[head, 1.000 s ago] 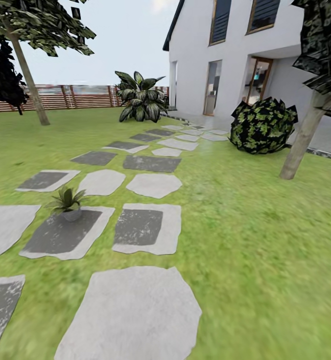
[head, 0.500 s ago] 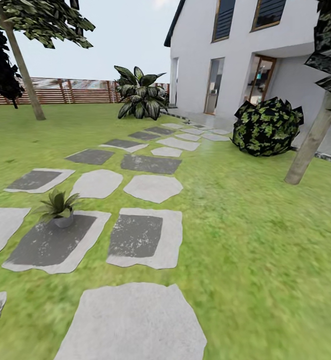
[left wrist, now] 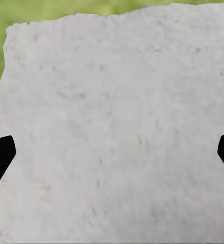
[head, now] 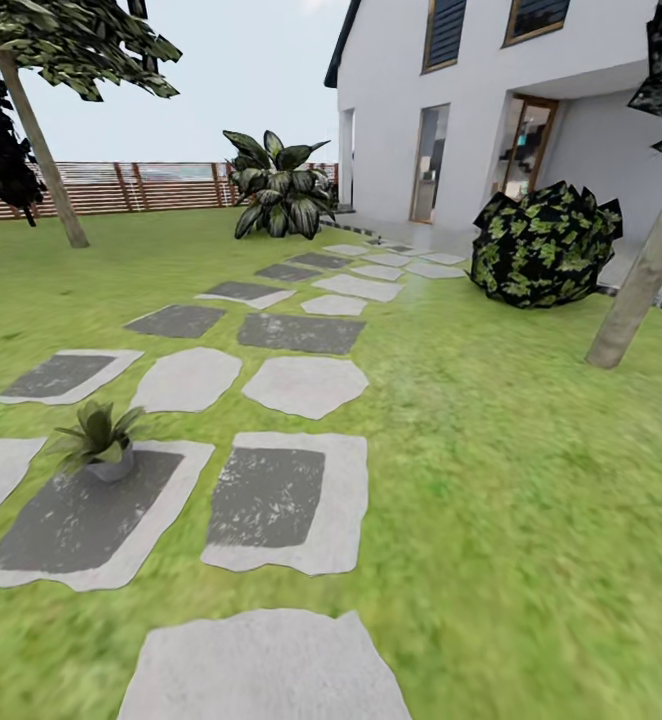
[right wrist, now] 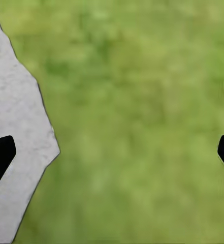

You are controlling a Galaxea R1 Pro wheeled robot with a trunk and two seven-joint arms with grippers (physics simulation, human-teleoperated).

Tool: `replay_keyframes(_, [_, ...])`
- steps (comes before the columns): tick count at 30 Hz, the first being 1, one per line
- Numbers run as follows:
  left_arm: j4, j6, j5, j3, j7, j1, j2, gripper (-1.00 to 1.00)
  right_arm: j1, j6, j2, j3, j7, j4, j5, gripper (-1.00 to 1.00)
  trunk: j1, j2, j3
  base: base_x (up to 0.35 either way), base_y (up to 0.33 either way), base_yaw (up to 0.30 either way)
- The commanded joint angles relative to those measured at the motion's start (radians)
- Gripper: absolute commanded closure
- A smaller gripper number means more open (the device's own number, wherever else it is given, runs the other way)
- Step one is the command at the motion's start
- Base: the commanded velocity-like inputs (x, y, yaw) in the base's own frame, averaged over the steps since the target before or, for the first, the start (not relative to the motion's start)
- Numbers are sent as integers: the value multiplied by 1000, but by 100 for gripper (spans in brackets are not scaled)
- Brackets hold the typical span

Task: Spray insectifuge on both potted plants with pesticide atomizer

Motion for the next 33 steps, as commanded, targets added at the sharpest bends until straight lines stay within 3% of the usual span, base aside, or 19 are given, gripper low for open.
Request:
replay_keyframes(1, [1,-3,4,1,-1,-1,0,-100,0,-3,0,-1,0,1,0,-100,0,0,-1,339,0,0])
replay_keyframes(33, [1,-3,4,1,-1,-1,0,-100,0,-3,0,-1,-1,1,0,-100,0,0,-1,339,0,0])
